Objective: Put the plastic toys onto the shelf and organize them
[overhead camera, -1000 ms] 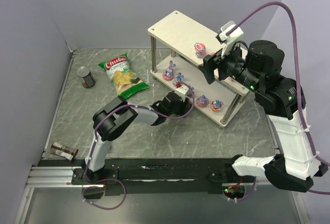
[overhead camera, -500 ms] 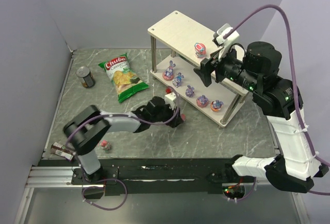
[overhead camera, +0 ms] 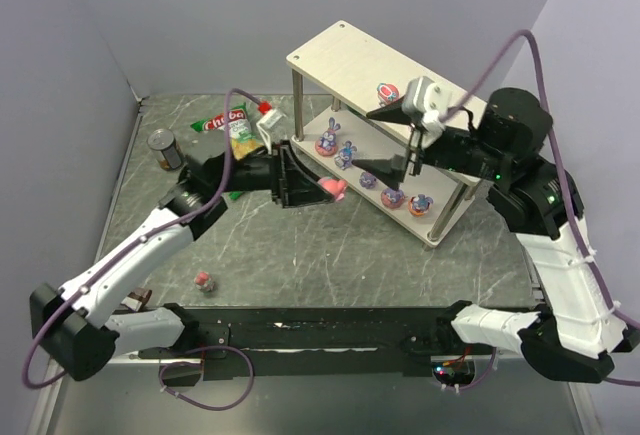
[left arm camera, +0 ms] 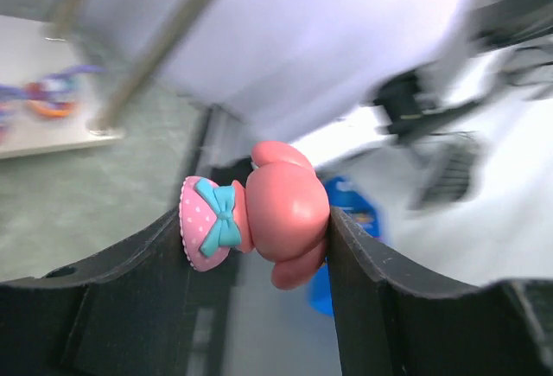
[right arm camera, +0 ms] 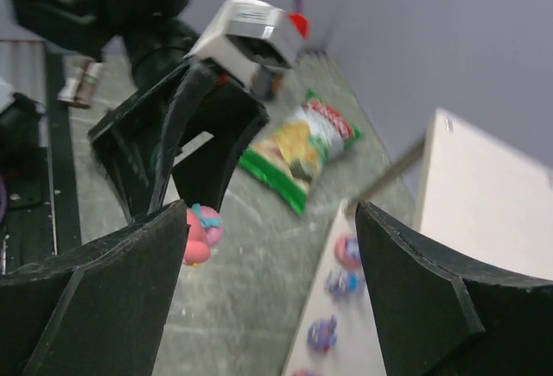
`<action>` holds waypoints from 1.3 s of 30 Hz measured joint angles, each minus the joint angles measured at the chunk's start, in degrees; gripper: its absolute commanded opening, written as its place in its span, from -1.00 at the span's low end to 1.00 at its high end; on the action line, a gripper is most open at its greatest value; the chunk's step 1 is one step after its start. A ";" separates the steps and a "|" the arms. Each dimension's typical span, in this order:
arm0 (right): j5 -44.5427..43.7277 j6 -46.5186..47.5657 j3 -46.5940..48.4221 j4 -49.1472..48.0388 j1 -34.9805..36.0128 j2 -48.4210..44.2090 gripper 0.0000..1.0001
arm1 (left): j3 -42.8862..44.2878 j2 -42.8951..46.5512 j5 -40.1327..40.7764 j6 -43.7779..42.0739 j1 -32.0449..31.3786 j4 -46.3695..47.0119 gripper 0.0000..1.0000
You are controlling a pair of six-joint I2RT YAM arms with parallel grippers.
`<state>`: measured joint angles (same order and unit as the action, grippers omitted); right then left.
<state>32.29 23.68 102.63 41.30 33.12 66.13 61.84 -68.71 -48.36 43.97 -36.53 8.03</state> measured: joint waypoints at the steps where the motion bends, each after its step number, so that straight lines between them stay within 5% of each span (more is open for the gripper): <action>1: 2.78 0.92 0.00 -0.96 0.00 -0.46 0.69 | 0.26 1.27 -1.53 3.43 0.59 0.74 -0.70; 10: 24.70 5.99 1.49 -5.25 0.13 -0.81 0.69 | -1.20 3.74 -9.75 31.65 2.75 15.13 -0.71; 16: 27.71 6.43 1.20 -7.26 3.78 2.47 0.63 | -1.18 3.76 -12.00 41.07 2.78 21.64 -0.73; 28: 21.49 8.57 5.49 -1.90 12.44 9.86 0.36 | -1.16 3.74 -13.46 44.94 3.48 24.04 -0.71; 33: 20.28 9.53 5.97 -0.15 12.85 9.84 0.65 | -1.16 3.74 -13.92 45.11 3.45 24.13 -0.71; 39: 19.58 11.85 5.88 4.17 12.87 9.84 0.64 | -1.07 3.74 -13.92 45.57 3.37 24.98 -0.70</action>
<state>51.88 35.53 108.51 45.47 46.00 75.96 60.77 -64.97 -62.28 89.54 -33.17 33.01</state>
